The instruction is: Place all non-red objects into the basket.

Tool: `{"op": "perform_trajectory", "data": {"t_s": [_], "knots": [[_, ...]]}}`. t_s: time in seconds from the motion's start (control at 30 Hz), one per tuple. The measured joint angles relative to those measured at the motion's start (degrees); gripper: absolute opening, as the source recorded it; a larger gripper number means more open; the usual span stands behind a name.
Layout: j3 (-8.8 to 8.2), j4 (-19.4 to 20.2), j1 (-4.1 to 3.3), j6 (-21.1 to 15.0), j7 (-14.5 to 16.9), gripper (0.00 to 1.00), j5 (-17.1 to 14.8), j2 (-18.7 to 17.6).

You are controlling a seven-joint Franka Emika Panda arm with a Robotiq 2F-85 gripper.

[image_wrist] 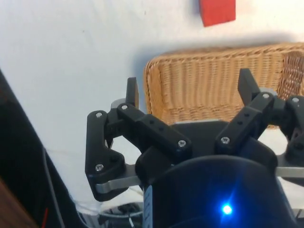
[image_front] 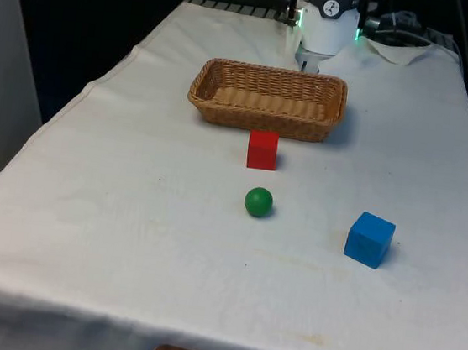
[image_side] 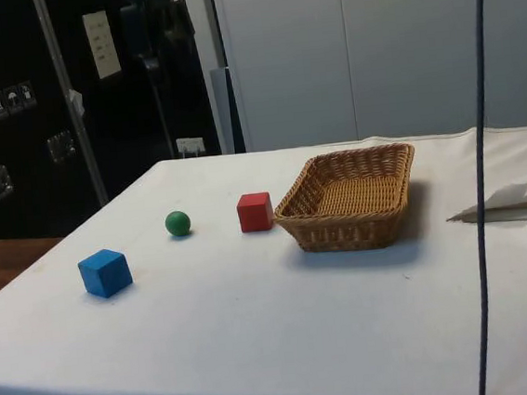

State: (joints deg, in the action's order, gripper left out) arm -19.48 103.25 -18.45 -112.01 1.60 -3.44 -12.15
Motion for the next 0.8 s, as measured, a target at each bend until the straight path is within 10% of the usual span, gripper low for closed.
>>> {"op": "perform_trajectory", "data": {"t_s": [0.8], "knots": [[-2.18, -3.9, 0.86, -11.86, 1.15, 1.0, -2.81, -12.89]]}}
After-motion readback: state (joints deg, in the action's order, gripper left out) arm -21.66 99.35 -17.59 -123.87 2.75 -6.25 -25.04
